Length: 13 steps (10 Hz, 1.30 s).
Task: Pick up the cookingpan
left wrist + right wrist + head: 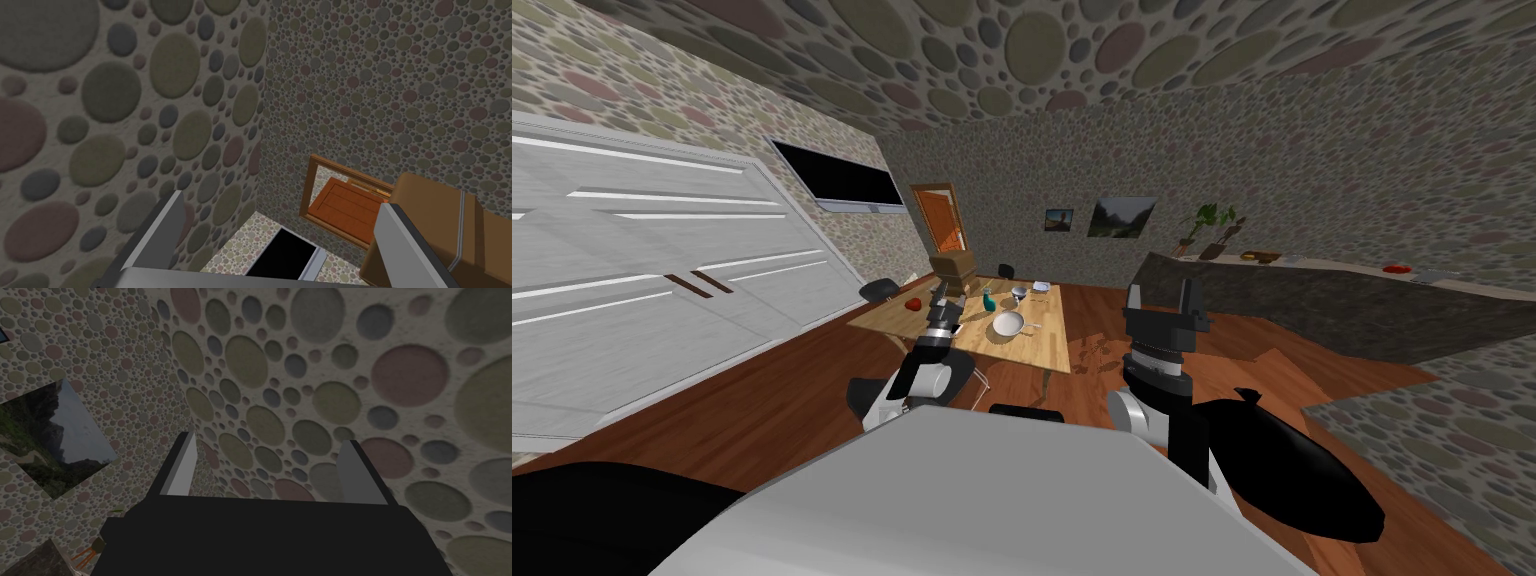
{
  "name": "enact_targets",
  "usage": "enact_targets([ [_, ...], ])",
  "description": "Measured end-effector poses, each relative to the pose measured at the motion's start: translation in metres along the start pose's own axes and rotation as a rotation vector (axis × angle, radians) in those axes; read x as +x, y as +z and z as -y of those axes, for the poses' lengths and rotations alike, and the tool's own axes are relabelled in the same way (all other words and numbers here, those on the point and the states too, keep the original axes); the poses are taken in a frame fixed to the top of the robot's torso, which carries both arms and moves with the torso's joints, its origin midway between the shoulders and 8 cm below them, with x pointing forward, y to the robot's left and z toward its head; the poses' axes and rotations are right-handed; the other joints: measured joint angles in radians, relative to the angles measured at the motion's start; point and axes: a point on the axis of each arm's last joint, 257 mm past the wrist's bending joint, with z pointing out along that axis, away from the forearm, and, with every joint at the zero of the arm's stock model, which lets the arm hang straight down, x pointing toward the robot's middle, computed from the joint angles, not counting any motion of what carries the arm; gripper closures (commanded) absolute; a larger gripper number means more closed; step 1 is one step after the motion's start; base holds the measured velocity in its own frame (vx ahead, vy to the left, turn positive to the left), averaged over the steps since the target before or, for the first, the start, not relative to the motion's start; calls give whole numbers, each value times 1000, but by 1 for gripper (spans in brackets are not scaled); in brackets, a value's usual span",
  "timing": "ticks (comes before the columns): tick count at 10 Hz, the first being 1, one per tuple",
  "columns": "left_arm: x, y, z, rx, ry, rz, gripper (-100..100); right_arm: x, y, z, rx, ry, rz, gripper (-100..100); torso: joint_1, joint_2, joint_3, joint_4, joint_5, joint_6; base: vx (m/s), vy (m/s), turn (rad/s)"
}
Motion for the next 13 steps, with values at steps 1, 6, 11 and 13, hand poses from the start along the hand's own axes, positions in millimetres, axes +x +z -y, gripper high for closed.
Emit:
enact_targets([
  [1,-1,1,-8,-17,1,-1,-100,0,0,0,0,0,0,0,1,0,0,0,0,0,-8,-45,12],
  [6,-17,7,-71,-149,11,-10,-100,0,0,0,0,0,0,0,-1,0,0,0,0,0,-15,-66,17],
  [11,-32,10,-122,-267,18,1,-100,0,0,0,0,0,0,0,0,-1,0,0,0,0,-4,-57,3],
  [13,-39,9,-144,-318,23,8,-100,0,0,0,0,0,0,0,0,0,0,0,0,0,-20,-53,-3],
])
